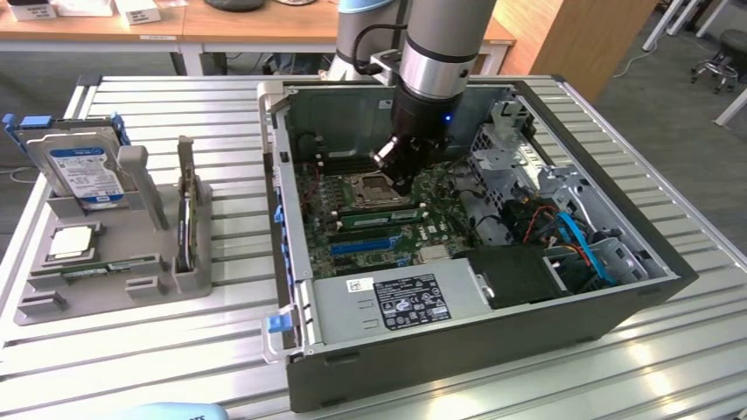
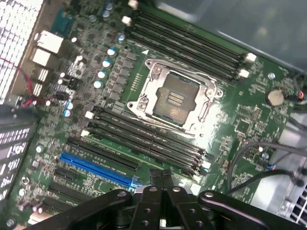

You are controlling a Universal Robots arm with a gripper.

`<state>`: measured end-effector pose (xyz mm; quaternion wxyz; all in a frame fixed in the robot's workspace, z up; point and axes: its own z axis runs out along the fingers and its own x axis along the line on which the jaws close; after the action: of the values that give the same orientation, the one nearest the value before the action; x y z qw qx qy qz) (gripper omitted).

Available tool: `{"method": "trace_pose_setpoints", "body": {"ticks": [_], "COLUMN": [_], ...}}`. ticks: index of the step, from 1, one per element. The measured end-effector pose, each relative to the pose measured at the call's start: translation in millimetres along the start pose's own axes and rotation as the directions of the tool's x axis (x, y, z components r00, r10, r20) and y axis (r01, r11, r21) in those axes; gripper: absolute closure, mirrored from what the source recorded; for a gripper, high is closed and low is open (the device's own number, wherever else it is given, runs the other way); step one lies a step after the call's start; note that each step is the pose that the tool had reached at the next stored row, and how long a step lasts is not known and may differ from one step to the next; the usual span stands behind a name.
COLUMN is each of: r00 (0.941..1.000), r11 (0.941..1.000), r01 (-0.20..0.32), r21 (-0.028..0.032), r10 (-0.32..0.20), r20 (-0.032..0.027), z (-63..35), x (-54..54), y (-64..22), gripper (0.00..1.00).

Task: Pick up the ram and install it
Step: 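Press down the ram until it locks into place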

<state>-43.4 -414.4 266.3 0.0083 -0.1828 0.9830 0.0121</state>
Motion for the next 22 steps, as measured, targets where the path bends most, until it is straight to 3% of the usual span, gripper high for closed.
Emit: {"method": "trace_pose_setpoints", "body": {"ticks": [4, 9, 15, 21, 22], "r00": [0.9982, 0.9903, 0.9741, 0.9525, 0.9515], "r11": [0.9982, 0.9903, 0.9741, 0.9525, 0.9515], "r01": [-0.06, -0.139, -0.226, -0.305, -0.308], "r21": [0.0012, 0.0026, 0.0041, 0.0053, 0.0053], "r10": [0.06, 0.139, 0.226, 0.305, 0.308], "r20": [0.0013, 0.0032, 0.0053, 0.0073, 0.0074], "z": [0.0, 0.1, 0.1, 0.1, 0.1], "x": [0.0, 0.0, 0.0, 0.0, 0.0], "y": [0.0, 0.0, 0.0, 0.0, 0.0], "gripper": [0.9, 0.9, 0.9, 0.9, 0.9]}}
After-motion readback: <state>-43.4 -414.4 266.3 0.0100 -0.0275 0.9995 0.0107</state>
